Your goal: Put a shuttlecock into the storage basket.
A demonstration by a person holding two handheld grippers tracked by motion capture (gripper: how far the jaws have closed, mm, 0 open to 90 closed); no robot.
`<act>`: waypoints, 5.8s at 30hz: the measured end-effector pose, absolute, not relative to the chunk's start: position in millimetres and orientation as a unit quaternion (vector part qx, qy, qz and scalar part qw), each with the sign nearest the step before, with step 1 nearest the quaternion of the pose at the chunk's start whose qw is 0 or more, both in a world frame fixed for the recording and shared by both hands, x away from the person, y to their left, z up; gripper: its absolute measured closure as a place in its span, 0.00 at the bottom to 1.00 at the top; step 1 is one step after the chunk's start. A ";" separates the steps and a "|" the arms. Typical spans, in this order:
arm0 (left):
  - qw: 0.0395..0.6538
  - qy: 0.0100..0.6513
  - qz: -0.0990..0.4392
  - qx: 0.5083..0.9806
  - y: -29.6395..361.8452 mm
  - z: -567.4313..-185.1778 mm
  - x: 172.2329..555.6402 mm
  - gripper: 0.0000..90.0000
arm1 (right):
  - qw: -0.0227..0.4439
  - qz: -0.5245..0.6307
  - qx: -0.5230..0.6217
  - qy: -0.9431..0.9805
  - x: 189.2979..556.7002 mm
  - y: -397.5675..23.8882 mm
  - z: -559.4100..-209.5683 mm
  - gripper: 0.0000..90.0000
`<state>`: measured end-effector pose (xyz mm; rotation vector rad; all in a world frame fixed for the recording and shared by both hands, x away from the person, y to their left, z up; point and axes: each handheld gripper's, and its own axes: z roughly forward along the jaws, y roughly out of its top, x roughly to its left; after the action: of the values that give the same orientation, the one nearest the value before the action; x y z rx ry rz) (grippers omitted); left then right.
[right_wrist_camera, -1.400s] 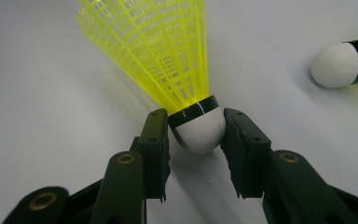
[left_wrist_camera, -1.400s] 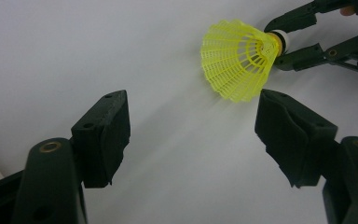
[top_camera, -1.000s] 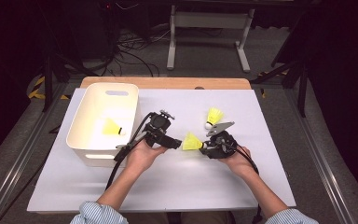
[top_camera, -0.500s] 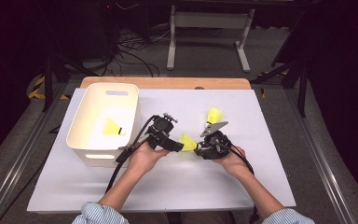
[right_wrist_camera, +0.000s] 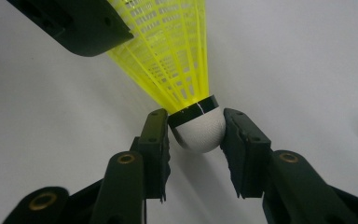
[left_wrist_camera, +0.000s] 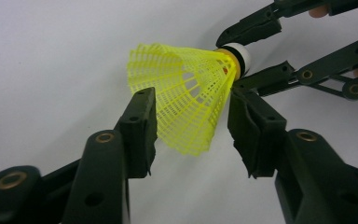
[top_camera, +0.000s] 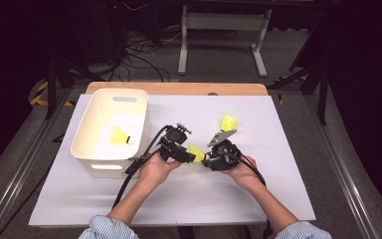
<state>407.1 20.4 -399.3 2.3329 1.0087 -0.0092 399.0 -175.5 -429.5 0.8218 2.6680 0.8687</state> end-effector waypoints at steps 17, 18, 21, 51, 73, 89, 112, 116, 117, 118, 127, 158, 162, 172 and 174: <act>0.298 0.351 -0.026 0.887 15.4 -398.0 406.5 0.96 | 0.113 0.294 0.278 0.907 399.2 -173.7 -429.4 0.70; 0.299 0.350 -0.026 0.887 15.4 -397.6 406.5 0.97 | 0.114 0.295 0.277 0.907 399.3 -173.8 -429.2 0.69; 0.295 0.346 -0.025 0.890 14.8 -396.0 406.5 0.98 | 0.115 0.297 0.277 0.907 399.2 -173.7 -429.1 0.69; 0.281 0.344 -0.001 0.896 12.6 -372.8 403.2 0.99 | 0.138 0.340 0.315 0.875 384.5 -210.7 -422.2 0.31; 0.269 0.347 0.010 0.898 13.1 -360.5 403.4 0.99 | 0.156 0.377 0.338 0.848 359.9 -248.0 -424.3 0.29; 0.271 0.353 0.013 0.895 19.7 -355.5 404.9 0.99 | 0.174 0.405 0.368 0.819 343.7 -274.1 -429.4 0.24; 0.279 0.357 0.010 0.892 26.1 -343.8 404.8 0.99 | 0.198 0.434 0.406 0.779 310.0 -314.8 -445.4 0.19; 0.281 0.357 0.014 0.891 27.5 -340.4 404.8 0.99 | 0.203 0.433 0.409 0.777 305.6 -318.6 -449.2 0.19; 0.282 0.358 0.014 0.890 28.2 -339.2 404.9 0.99 | 0.204 0.434 0.410 0.776 304.6 -319.0 -449.3 0.19; 0.283 0.358 0.015 0.889 28.7 -338.3 404.9 0.99 | 0.205 0.436 0.411 0.774 303.2 -319.7 -449.4 0.19; 0.289 0.365 0.014 0.885 32.6 -331.8 406.6 0.99 | 0.211 0.443 0.413 0.767 295.7 -322.0 -451.5 0.17; 0.303 0.390 0.025 0.870 55.8 -305.5 418.9 0.99 | 0.216 0.441 0.423 0.761 295.2 -328.6 -455.5 0.17; 0.307 0.392 0.028 0.867 59.7 -298.8 420.8 0.99 | 0.215 0.441 0.422 0.763 295.5 -328.4 -455.8 0.17; 0.316 0.401 0.032 0.860 69.1 -286.3 424.2 0.99 | 0.215 0.441 0.421 0.763 295.3 -328.4 -455.7 0.17; 0.316 0.402 0.032 0.859 71.7 -284.7 425.1 0.99 | 0.214 0.441 0.421 0.763 295.3 -328.5 -455.7 0.17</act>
<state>425.1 71.7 -284.7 2.2619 1.0586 0.0855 295.3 -328.5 -455.7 1.1686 2.1165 1.2241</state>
